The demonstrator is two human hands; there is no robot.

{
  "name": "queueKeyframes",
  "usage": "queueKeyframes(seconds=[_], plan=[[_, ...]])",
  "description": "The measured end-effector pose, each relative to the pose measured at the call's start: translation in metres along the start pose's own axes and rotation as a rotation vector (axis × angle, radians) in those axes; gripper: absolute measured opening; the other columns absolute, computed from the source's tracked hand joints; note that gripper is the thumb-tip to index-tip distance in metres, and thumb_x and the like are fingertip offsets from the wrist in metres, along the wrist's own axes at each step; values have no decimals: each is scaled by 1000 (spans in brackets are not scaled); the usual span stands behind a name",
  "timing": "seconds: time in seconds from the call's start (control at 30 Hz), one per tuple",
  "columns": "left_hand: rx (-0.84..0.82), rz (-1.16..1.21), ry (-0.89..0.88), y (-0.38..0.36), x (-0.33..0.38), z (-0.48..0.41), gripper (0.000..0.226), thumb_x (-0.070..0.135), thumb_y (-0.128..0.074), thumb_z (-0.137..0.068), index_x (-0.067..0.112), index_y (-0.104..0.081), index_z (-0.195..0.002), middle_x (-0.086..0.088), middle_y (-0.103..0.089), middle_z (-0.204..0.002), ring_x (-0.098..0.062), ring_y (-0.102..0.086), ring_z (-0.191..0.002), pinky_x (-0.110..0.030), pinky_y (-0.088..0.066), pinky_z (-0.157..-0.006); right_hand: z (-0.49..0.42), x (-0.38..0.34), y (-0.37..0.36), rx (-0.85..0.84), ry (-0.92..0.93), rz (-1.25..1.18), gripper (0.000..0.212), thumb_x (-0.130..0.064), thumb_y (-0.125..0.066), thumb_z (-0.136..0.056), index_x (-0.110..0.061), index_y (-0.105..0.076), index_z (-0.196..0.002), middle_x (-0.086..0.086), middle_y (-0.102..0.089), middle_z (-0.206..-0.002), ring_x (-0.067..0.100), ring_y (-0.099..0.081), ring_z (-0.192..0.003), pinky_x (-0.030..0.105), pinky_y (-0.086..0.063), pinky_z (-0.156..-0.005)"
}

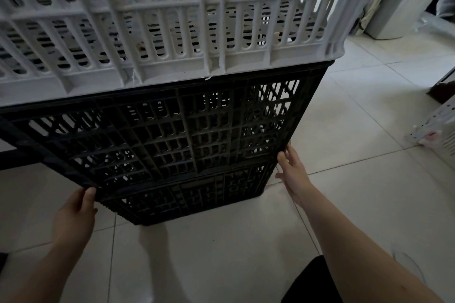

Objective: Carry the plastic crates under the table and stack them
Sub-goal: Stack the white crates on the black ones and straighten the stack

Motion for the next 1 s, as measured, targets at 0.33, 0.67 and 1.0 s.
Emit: queueKeyframes(seconds=[0.33, 0.67, 1.0], plan=[[48, -58, -117, 12, 86, 49, 36, 53, -37, -96, 22, -57, -99, -9, -68, -94, -36, -68, -86, -53, -55, -82, -11, 8, -6, 63, -24, -36, 39, -22, -44, -101, -34, -41, -138, -7, -62, -118, 11, -60, -104, 37, -54, -74], [5, -109, -137, 11, 103, 60, 32, 27, -50, -99, 0, -65, -107, -22, -71, -97, -39, -65, -99, -32, -37, -71, -13, 13, -2, 75, -26, -42, 45, -18, -48, -99, -26, -41, -143, 8, -55, -133, 24, -56, -117, 46, -50, -89], [31, -79, -139, 9, 96, 53, 26, 29, -57, -95, 7, -68, -103, -14, -69, -96, -32, -64, -93, -34, -41, -73, -6, 0, 2, 196, 40, 48, 41, -6, -55, -94, -24, -54, -130, -2, -67, -104, -4, -67, -79, 23, -46, -84]])
Point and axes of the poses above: each hand's wrist, its own z-axis away from the middle knuckle, its own y-axis out of the back of the hand, x = y × z, the point moved 7 cm from there along -z, towards the middle knuckle
